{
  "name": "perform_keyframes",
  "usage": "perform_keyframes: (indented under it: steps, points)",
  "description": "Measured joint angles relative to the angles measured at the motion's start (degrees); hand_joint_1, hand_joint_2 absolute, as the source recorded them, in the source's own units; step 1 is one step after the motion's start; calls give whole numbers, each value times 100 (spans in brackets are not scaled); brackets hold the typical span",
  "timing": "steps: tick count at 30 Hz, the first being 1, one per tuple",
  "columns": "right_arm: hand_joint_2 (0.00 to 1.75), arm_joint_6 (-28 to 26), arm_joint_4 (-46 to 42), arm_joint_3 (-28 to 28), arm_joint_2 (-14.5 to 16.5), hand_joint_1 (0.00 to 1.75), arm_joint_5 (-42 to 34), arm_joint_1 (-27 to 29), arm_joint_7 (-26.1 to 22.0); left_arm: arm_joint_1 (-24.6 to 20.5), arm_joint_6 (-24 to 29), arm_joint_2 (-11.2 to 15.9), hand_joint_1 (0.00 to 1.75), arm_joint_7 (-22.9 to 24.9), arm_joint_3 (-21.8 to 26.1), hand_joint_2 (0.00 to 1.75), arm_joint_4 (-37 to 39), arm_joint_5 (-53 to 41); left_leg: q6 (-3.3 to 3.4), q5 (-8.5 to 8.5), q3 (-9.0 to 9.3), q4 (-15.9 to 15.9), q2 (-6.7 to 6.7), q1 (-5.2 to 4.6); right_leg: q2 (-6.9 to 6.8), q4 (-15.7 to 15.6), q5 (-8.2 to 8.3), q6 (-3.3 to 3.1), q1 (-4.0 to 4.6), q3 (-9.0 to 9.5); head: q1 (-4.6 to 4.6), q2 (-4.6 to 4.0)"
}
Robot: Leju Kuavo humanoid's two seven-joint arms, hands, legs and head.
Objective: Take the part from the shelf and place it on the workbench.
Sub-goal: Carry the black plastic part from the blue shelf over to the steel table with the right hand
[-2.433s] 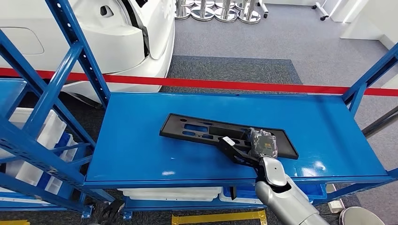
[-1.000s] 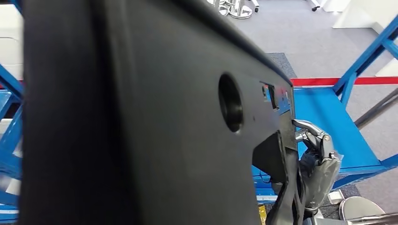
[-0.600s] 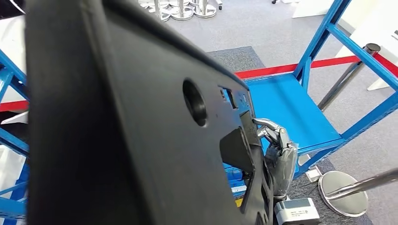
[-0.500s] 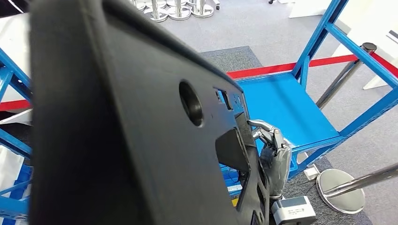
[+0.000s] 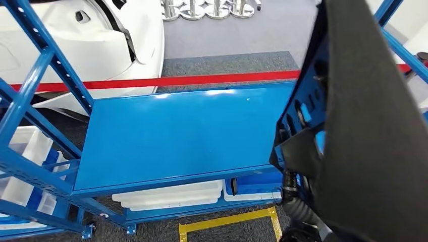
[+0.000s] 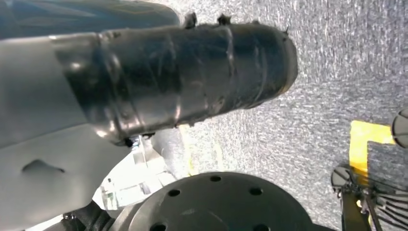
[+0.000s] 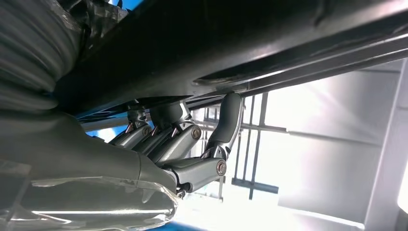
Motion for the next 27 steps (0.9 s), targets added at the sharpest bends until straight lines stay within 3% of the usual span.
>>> perform_keyframes:
  steps: [1,2,3,5,6,7,8,9,10,11,13,15,17,18,21,22,23,24,25,27]
  points:
    - [175,0,31,-33,17,175,-44,33,-41,6,-2,1,0,-9,2,0,3,16,-35,7,0,-22,0,9,-10,-29,61,-49,-3,-42,31,0]
    - [175,0,64,-59,36,175,-81,60,-63,13,-3,8,0,-17,4,0,8,27,-55,-103,-24,23,1,10,-20,-55,136,-98,-7,-84,46,0]
    - [175,0,94,-79,56,175,-107,86,-77,24,-4,15,0,-21,7,0,13,35,-61,-338,-73,180,2,6,-31,-88,224,-145,-14,-137,46,0]
    - [175,0,154,-128,87,175,-152,134,-107,39,-4,31,0,-28,10,0,23,51,-45,-1035,-209,842,7,-15,-40,-111,376,-204,-8,-278,46,0]
    - [175,0,181,-153,95,175,-175,158,-119,44,-5,39,0,-31,10,0,26,59,-42,-1287,-256,1233,7,-25,-45,-107,444,-217,5,-361,43,0]
    - [175,0,215,-182,101,175,-211,179,-131,46,-6,49,0,-34,11,0,28,67,-39,-1379,-255,1548,7,-31,-50,-96,509,-221,21,-454,45,0]
    - [175,0,246,-207,105,175,-258,195,-141,46,-7,60,0,-37,11,0,29,73,-32,-1322,-186,1721,8,-34,-53,-77,574,-221,38,-538,45,0]
    - [175,0,279,-231,112,175,-310,211,-153,46,-7,68,0,-42,11,0,30,80,-20,-1160,-28,1700,9,-38,-54,-45,631,-215,51,-629,46,0]
    - [175,0,310,-261,122,175,-368,228,-169,45,-7,72,0,-50,11,0,30,87,-1,-979,215,1492,10,-44,-53,1,678,-204,61,-722,47,0]
    - [175,0,338,-287,132,175,-412,244,-184,40,-7,74,0,-57,13,0,30,93,28,-906,506,1142,11,-54,-52,61,712,-189,65,-803,47,0]
    - [175,0,383,-336,146,175,-480,261,-216,23,-7,77,0,-70,16,0,30,104,76,-1013,1018,392,12,-82,-59,194,762,-141,77,-964,57,0]
    - [175,1,429,-371,152,175,-586,265,-260,-1,-7,75,0,-74,17,0,29,115,110,-1175,1180,33,10,-106,-75,268,844,-71,84,-1069,74,0]
    - [175,1,482,-403,155,175,-750,282,-319,-2,-7,46,0,-75,17,0,30,129,173,-1140,1111,-23,20,-84,-68,321,841,4,76,-1158,98,0]
    - [175,0,504,-414,153,175,-830,291,-352,9,-5,28,0,-80,18,0,31,133,215,-1087,1059,-33,27,-70,-58,441,697,45,67,-1218,127,0]
    - [175,0,561,-424,133,175,-1026,303,-419,25,1,-16,0,-90,19,0,35,140,284,-895,846,-36,45,-61,-39,1404,-109,169,7,-1489,223,0]
    - [175,0,584,-425,122,175,-1066,304,-425,25,0,-22,0,-90,19,0,36,143,284,-830,763,-34,47,-63,-39,1750,-251,193,-9,-1550,242,0]
    - [175,0,607,-426,110,175,-1091,304,-426,24,-1,-25,0,-89,20,0,36,147,278,-765,679,-31,48,-63,-39,1961,-247,205,-19,-1547,258,0]
    - [175,0,630,-426,99,175,-1098,304,-425,25,-2,-26,0,-88,19,0,36,152,268,-701,594,-27,48,-64,-38,2001,-125,206,-26,-1463,275,0]
    - [175,0,651,-426,89,175,-1098,304,-422,25,-3,-26,0,-88,19,0,36,157,254,-636,510,-23,47,-64,-38,1834,61,192,-30,-1276,290,0]
    - [175,0,678,-426,76,175,-1093,299,-413,22,-4,-34,0,-90,18,0,36,160,216,-511,378,-16,40,-71,-37,1041,265,128,-23,-640,310,0]
